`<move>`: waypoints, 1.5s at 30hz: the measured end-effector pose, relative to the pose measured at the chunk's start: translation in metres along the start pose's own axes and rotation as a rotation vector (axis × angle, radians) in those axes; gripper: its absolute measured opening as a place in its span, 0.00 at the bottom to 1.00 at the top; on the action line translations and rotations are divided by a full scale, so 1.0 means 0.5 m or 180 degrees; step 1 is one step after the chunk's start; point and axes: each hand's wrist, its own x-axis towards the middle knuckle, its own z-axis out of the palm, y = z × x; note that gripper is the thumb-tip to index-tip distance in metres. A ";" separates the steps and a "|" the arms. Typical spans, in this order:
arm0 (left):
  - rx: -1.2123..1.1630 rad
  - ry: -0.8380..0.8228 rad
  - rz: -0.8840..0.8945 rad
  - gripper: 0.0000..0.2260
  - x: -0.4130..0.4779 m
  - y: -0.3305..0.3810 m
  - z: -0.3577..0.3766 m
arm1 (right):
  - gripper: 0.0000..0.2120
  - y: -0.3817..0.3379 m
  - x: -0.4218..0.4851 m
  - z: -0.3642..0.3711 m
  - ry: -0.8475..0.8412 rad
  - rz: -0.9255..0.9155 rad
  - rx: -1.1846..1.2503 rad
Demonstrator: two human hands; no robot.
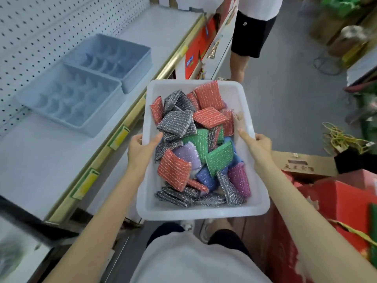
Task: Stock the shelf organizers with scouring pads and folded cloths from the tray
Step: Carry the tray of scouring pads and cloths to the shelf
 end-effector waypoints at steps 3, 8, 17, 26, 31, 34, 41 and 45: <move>-0.0045 0.0021 -0.0008 0.35 0.031 0.019 0.030 | 0.21 -0.014 0.057 0.004 -0.0045 0.0020 -0.0048; -0.0093 0.0170 -0.0132 0.33 0.095 0.061 0.115 | 0.22 -0.061 0.174 0.005 -0.0232 -0.0013 -0.0181; -0.0353 0.0425 -0.0189 0.34 0.218 0.190 0.287 | 0.19 -0.201 0.433 -0.022 -0.0506 -0.0302 -0.0340; -0.0699 0.0842 0.0013 0.21 0.318 0.313 0.354 | 0.29 -0.341 0.621 0.031 -0.0727 -0.0596 -0.0452; -0.0878 0.1086 -0.0013 0.19 0.396 0.355 0.362 | 0.28 -0.407 0.711 0.113 -0.0963 -0.0754 -0.0502; -0.0979 0.1274 -0.0024 0.17 0.458 0.372 0.362 | 0.24 -0.444 0.763 0.174 -0.1047 -0.0769 -0.0531; -0.1212 0.1564 0.0001 0.14 0.650 0.462 0.358 | 0.21 -0.592 0.899 0.329 -0.1180 -0.0922 -0.0675; -0.1296 0.1775 -0.0039 0.17 0.741 0.503 0.354 | 0.21 -0.676 0.968 0.413 -0.1370 -0.1055 -0.0715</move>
